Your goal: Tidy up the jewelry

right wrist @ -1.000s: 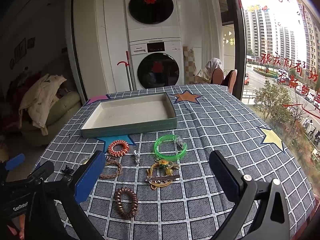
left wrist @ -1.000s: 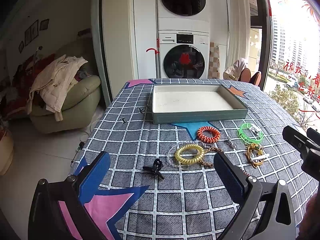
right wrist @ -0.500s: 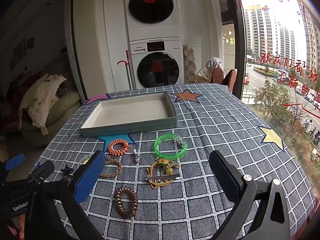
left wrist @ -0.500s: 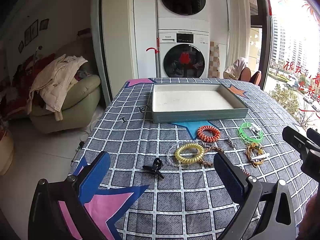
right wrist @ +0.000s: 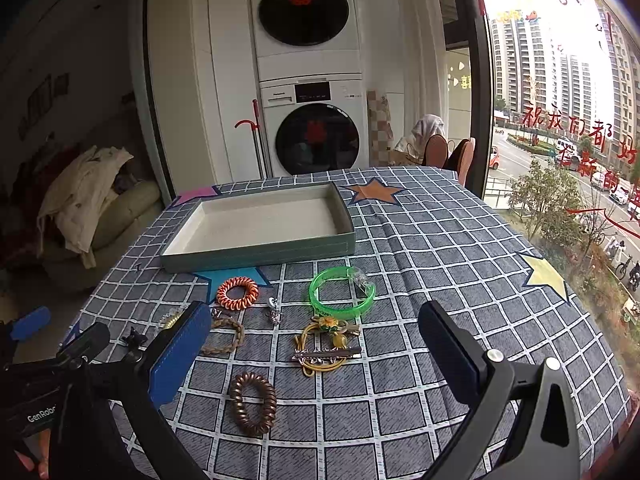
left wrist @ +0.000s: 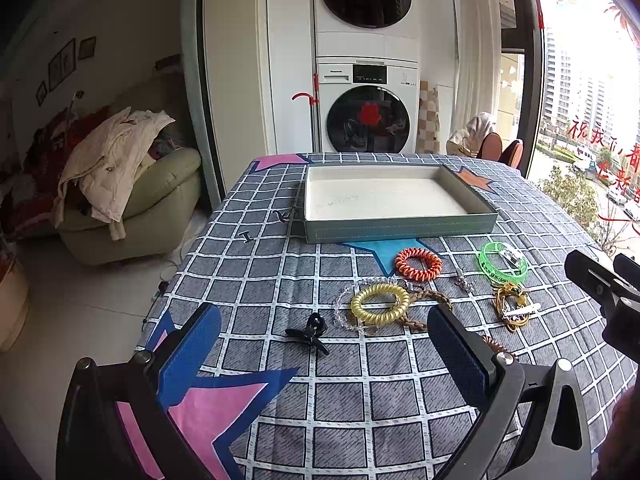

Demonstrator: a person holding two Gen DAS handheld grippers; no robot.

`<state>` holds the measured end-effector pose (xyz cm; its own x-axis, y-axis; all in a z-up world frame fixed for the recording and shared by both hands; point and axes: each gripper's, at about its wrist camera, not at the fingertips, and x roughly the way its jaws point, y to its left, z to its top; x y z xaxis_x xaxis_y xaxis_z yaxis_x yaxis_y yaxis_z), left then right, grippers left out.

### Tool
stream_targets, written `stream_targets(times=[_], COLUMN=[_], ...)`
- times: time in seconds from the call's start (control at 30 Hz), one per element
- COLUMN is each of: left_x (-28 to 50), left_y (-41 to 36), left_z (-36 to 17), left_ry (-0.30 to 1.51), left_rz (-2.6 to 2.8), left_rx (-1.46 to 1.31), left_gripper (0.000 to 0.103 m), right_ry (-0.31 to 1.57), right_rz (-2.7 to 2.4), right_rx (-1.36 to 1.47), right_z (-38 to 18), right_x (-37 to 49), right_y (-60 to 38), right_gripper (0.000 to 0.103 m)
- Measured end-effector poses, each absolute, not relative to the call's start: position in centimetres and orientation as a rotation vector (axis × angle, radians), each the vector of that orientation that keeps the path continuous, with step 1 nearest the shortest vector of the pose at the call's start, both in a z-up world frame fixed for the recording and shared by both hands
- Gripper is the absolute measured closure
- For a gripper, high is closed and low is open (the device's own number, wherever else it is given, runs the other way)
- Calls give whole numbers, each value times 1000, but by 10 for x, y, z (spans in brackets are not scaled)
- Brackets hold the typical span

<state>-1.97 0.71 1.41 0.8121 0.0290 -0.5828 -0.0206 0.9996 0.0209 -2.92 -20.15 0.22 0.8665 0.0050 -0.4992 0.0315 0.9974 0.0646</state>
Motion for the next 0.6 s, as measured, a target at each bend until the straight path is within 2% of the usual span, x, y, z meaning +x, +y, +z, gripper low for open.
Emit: stream_targets(times=[0.6], left_x=[-19], left_y=[8], left_z=[14], left_ry=[627], left_rz=[30], left_rx=[11], left_gripper=[0], right_ry=[529], right_rz=[-10], right_rx=[71], right_z=[1], right_x=[-29], right_y=[-199], right_gripper=[0])
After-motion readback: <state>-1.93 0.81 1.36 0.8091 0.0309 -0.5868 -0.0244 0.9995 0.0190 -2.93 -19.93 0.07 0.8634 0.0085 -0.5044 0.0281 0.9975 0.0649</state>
